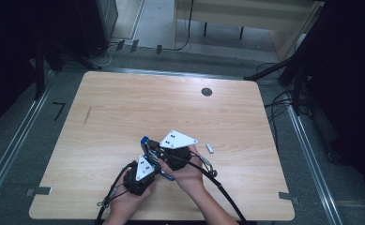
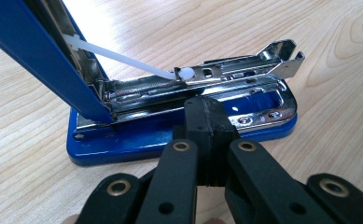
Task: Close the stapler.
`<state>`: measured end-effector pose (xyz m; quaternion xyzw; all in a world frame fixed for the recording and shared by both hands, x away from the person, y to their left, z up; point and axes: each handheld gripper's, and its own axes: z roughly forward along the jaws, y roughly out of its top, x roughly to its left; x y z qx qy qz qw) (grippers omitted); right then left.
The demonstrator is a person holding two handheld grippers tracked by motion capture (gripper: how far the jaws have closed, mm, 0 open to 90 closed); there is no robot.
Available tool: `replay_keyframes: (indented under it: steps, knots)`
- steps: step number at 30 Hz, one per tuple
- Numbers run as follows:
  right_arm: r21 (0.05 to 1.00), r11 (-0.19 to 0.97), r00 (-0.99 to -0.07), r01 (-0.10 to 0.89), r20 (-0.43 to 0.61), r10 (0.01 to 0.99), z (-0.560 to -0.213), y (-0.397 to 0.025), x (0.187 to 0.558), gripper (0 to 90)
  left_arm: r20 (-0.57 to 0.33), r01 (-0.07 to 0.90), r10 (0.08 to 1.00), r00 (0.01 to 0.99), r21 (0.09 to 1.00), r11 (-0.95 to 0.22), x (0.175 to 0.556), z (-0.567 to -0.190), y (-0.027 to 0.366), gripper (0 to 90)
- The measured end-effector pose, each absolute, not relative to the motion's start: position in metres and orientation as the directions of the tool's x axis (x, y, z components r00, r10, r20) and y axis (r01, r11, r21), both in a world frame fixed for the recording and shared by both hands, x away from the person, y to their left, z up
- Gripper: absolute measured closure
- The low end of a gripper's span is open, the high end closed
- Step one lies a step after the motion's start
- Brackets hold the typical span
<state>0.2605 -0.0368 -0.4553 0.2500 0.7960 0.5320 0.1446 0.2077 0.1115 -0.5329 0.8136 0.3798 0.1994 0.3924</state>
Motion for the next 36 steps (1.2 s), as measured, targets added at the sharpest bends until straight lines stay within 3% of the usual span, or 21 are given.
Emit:
replay_keyframes:
  steps: [36]
  knots:
    - [0.873, 0.407, -0.852, 0.268, 0.018, 0.523, -0.474, 0.0, 0.288, 90.0, 0.031, 0.46, 0.774, 0.633, 0.789, -0.408, 0.207, -0.533, 0.111, 90.0]
